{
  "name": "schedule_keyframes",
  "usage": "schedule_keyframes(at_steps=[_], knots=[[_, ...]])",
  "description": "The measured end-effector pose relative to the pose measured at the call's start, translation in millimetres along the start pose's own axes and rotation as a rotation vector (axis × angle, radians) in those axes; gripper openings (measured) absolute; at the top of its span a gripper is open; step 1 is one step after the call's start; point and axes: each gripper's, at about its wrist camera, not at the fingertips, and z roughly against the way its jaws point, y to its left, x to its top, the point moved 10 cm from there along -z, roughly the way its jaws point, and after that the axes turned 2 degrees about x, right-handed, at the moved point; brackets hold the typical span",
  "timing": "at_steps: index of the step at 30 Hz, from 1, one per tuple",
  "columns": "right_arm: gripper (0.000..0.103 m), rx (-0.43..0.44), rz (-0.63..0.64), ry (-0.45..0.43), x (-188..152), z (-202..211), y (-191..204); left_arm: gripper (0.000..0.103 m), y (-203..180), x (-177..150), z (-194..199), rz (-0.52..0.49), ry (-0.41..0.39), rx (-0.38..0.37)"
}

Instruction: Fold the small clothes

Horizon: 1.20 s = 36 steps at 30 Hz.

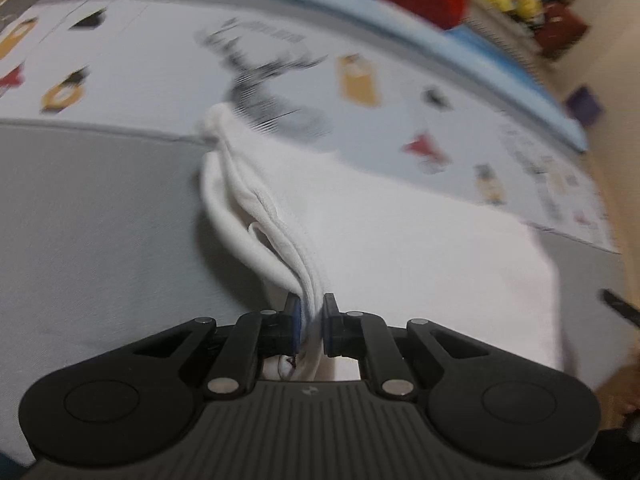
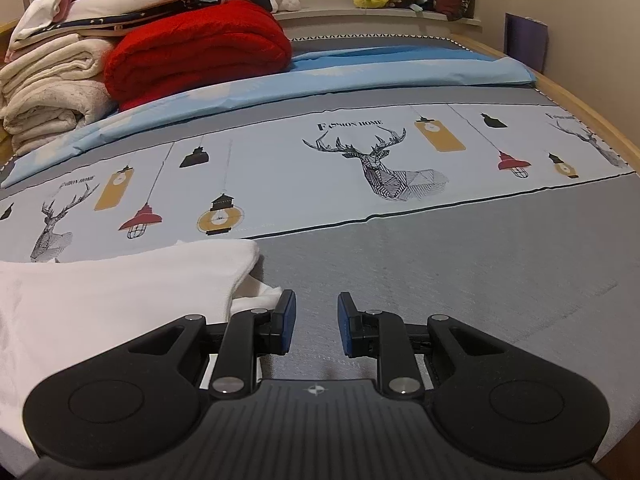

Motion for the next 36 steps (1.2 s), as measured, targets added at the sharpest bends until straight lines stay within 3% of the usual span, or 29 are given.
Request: schedule_keyframes(at_steps=[8, 21, 24, 25, 26, 31, 36], knots=[[0.023, 0.018, -0.017, -0.018, 4.0, 3.5, 2.4, 0.010, -97.2, 2.1, 6.1, -0.032, -0.027, -0.209], [0.023, 0.036, -0.063, -0.020, 5.0, 7.3, -2.4, 0.010, -293.6, -28.0, -46.6, -0.098, -0.003, -0.480], [0.023, 0.050, -0.060, -0.023, 6.1, 7.8, -1.3, 0.017, -322.6, -35.8, -51.0, -0.108, 0.023, -0.570], [0.023, 0.058, -0.060, -0.027, 7.1, 7.9, -0.6, 0.029, -322.7, -36.4, -50.0, -0.100, 0.039, -0.597], [0.023, 0.065, -0.064, -0.029, 8.0, 7.7, -0.4, 0.036, -316.8, -34.1, -49.3, -0.097, 0.030, -0.587], [0.023, 0.135, -0.132, -0.001, 9.6, -1.1, 1.3, 0.036, -266.6, -19.1, -42.6, -0.110, -0.016, -0.468], [0.024, 0.213, -0.214, 0.083, 8.9, -28.1, 16.8, 0.036, -231.2, -48.6, -53.6, -0.236, 0.077, -0.381]])
